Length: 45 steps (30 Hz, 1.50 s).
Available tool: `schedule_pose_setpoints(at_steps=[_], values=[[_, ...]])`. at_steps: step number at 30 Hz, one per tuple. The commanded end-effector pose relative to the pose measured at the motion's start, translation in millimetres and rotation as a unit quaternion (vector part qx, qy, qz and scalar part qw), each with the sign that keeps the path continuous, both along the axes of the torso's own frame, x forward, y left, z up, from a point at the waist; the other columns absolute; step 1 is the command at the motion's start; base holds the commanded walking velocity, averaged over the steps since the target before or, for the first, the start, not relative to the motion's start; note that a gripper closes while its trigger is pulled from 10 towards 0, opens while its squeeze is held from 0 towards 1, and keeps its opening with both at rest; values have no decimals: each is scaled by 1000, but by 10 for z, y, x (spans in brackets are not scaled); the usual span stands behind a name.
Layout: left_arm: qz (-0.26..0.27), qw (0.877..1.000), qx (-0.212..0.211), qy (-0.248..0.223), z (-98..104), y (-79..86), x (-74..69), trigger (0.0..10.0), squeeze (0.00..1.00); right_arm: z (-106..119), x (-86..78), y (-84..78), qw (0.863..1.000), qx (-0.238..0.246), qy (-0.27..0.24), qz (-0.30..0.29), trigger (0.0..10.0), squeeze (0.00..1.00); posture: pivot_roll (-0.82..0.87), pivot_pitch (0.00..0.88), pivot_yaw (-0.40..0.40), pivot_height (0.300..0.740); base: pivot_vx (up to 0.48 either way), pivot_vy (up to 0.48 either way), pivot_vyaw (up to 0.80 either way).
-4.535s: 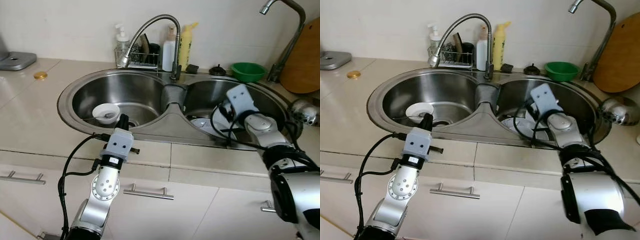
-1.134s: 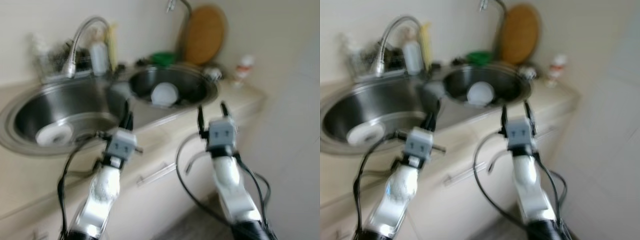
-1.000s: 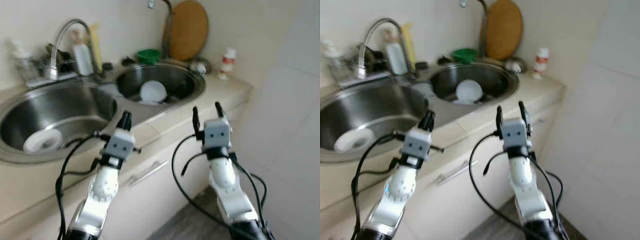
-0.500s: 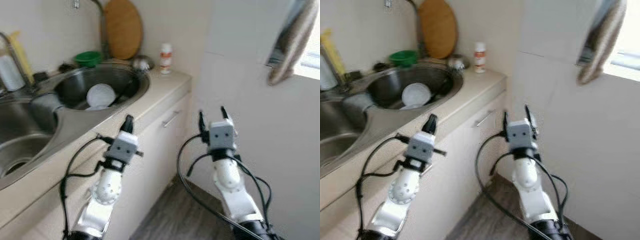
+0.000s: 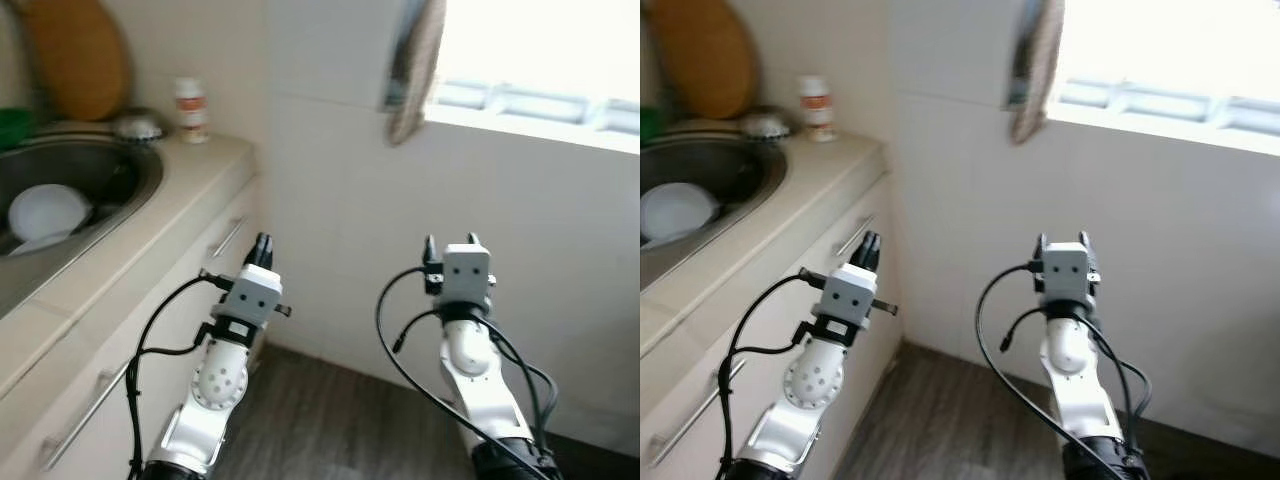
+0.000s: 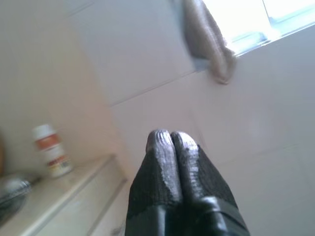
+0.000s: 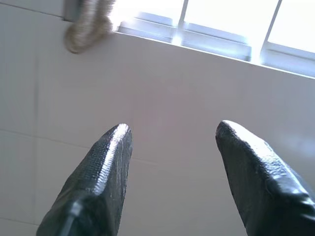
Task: Kitchen organization
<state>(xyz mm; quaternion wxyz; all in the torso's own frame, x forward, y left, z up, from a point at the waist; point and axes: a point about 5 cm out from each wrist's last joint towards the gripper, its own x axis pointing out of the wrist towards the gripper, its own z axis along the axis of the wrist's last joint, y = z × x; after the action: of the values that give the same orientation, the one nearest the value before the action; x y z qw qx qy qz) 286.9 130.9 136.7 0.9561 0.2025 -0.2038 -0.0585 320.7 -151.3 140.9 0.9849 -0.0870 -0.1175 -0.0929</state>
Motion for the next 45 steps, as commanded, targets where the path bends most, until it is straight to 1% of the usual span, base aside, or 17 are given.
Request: schedule_pose_setpoints(at_steps=[1,3,10,20,25,29,35,42,45], values=[[-6,1000,-4,-4,31,-31,7,10000,0,4,26,-47,1000,5,8,-13,10000,0,-60,0,2,740,0,0,0],[-10,1000,-3,-5,25,-42,0,10000,0,-15,38,-53,1000,0,18,-12,10000,0,-62,0,2,740,0,0,0],[-10,1000,1,3,-1,-60,11,10000,0,-29,48,-38,1000,-1,25,-7,10000,0,-67,0,2,740,0,0,0],[-7,1000,2,10,-30,-52,19,10000,0,-86,57,-6,999,-8,44,-1,10000,0,-68,0,2,740,0,-474,0],[-5,1000,1,12,-35,-43,21,10000,0,-142,72,-19,998,-21,64,-10,10000,0,-67,0,2,740,0,-480,0],[-5,1000,1,13,-39,-41,22,10000,0,-147,73,-20,998,-21,65,-10,10000,0,-66,0,2,740,0,-480,0],[-3,999,-10,32,-91,-41,34,10000,0,-178,84,-23,997,-11,76,-12,10000,0,-64,0,1,740,0,0,-68],[6,998,-26,51,-144,-5,54,10000,0,-193,90,-32,997,-16,81,-15,10000,0,-65,0,0,740,0,0,-800],[10,998,-20,58,-162,4,67,10000,0,-197,96,-42,996,-14,81,-17,10000,0,-66,0,-1,740,0,392,-800]])
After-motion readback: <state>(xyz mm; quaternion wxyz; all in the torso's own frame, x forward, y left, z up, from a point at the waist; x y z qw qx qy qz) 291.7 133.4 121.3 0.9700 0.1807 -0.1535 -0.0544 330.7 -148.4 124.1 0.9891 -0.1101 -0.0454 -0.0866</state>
